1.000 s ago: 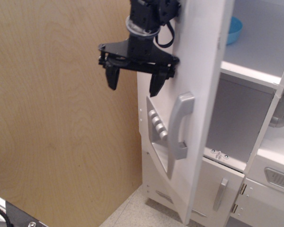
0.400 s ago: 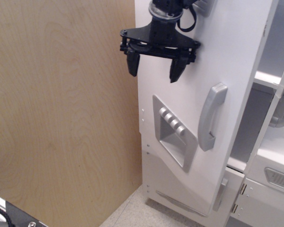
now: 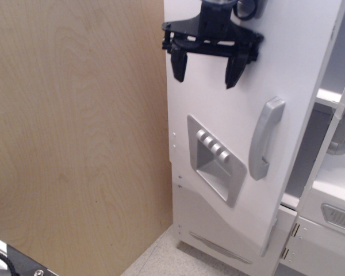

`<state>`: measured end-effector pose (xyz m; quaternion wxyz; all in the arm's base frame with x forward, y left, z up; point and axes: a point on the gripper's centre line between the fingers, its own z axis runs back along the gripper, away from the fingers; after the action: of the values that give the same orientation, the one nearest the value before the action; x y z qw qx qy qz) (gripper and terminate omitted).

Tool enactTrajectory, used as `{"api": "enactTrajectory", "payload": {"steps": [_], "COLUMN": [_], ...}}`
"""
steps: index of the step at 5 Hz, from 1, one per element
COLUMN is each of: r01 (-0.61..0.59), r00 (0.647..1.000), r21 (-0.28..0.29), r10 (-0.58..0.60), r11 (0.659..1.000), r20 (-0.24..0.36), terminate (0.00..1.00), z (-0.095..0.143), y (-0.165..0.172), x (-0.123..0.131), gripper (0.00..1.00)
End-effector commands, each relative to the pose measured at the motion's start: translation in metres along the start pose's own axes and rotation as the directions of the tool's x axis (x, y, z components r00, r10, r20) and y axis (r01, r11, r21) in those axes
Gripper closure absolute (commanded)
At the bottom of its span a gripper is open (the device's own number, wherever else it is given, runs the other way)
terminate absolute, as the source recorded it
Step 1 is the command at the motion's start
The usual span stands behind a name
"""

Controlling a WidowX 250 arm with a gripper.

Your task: Close fridge

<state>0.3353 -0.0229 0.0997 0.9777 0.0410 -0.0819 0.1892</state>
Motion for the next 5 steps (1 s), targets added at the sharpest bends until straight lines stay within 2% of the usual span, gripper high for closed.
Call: {"api": "enactTrajectory", "payload": {"steps": [1, 5], "r01": [0.009, -0.004], "r00": [1.0, 1.0], "r21": [-0.058, -0.07], "r10": [-0.008, 0.005], "r11": [0.998, 0.998], "r20": [0.028, 0.013], "terminate": [0.0, 0.0], "z": [0.025, 0.029], "y": [-0.015, -0.033], "x": [0.015, 0.032], "gripper": [0.0, 0.0]}}
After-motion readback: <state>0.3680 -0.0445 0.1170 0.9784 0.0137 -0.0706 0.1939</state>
